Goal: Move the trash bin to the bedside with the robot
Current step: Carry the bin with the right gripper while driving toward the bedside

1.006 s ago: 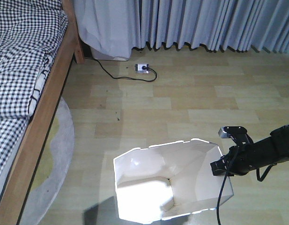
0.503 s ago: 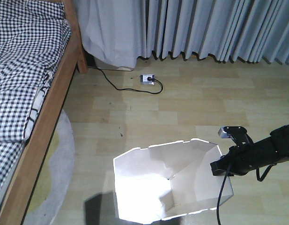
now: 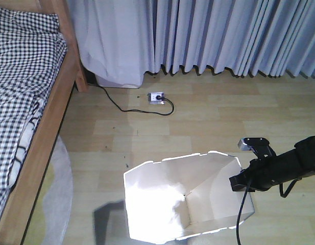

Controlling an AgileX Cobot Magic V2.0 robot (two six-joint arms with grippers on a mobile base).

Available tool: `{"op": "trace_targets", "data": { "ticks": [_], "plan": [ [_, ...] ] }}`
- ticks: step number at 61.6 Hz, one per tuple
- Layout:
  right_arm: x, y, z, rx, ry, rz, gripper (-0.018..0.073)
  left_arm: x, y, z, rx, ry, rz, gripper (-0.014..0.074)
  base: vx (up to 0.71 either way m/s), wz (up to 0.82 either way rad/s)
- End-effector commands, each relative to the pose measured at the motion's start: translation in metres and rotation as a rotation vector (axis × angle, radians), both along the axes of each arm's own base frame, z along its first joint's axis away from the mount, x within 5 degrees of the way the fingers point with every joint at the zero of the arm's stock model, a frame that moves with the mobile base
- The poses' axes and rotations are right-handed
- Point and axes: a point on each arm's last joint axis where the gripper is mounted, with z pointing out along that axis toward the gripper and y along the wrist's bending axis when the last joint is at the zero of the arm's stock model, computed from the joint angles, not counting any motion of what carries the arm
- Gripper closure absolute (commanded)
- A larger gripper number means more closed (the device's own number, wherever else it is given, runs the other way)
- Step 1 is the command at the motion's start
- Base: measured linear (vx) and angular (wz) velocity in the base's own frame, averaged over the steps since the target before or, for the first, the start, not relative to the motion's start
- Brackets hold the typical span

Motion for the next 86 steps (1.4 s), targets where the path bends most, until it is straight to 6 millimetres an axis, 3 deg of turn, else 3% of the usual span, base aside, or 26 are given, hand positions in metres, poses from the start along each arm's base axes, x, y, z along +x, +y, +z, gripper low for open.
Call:
{"op": "trace_targets", "data": {
  "ticks": [1,86],
  "plan": [
    [0.0079,0.0140,0.0293,0.205,-0.056,0.002,0.0563,0.0002,-0.0001,0.0014,-0.015,-0.073,-0.001,0.0603,0.24,-0.05],
    [0.0079,0.0140,0.0293,0.205,-0.056,0.002,0.0563,0.0002,-0.0001,0.0014,-0.015,-0.073,-0.001,0.0603,0.22,0.00]
  ]
}}
